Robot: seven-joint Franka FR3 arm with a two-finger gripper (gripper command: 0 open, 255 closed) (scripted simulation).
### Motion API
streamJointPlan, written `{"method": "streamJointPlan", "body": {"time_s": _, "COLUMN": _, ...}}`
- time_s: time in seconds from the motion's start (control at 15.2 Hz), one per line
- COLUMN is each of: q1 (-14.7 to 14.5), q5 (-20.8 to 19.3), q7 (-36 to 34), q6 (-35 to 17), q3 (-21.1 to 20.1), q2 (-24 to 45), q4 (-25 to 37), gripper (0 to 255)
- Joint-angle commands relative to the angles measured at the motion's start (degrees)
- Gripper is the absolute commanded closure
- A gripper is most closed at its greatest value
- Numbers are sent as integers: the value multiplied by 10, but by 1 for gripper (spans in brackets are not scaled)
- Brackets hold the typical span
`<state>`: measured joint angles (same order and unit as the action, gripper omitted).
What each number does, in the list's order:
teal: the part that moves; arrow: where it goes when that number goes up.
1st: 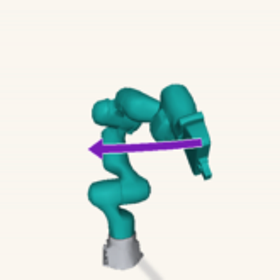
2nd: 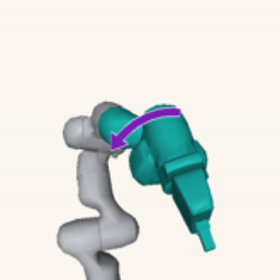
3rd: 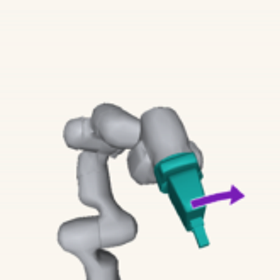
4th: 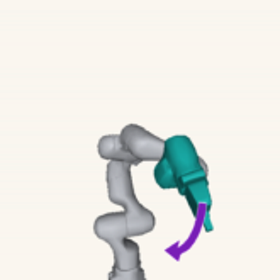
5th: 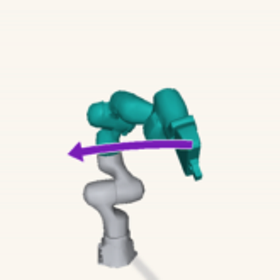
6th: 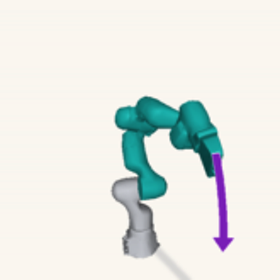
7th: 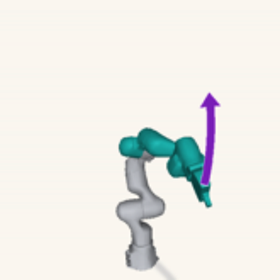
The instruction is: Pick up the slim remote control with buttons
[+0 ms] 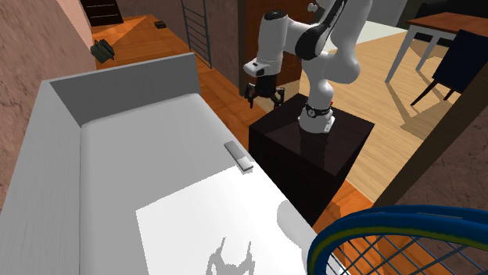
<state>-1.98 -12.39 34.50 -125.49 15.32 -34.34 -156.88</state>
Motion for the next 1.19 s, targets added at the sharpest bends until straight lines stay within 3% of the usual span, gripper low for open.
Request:
{"method": "streamJointPlan", "body": {"time_s": 0.0, "q1": -5, "q5": -8, "q7": 45, "q6": -48, "q3": 27, "q2": 43, "q4": -5, "gripper": 0}}
{"method": "streamJointPlan", "body": {"time_s": 0.33, "q1": -28, "q5": -5, "q7": 162, "q6": -161, "q3": 92, "q2": 160, "q4": -6, "gripper": 0}}
{"method": "streamJointPlan", "body": {"time_s": 0.53, "q1": -54, "q5": 30, "q7": 251, "q6": -227, "q3": 131, "q2": 244, "q4": 6, "gripper": 0}}
{"method": "streamJointPlan", "body": {"time_s": 0.66, "q1": -73, "q5": 80, "q7": 326, "q6": -268, "q3": 151, "q2": 305, "q4": 19, "gripper": 0}}
{"method": "streamJointPlan", "body": {"time_s": 0.86, "q1": -83, "q5": 200, "q7": 470, "q6": -315, "q3": 149, "q2": 402, "q4": 48, "gripper": 0}}
{"method": "streamJointPlan", "body": {"time_s": 0.99, "q1": -57, "q5": 278, "q7": 564, "q6": -337, "q3": 114, "q2": 464, "q4": 74, "gripper": 0}}
{"method": "streamJointPlan", "body": {"time_s": 1.12, "q1": -17, "q5": 332, "q7": 640, "q6": -354, "q3": 69, "q2": 519, "q4": 103, "gripper": 0}}
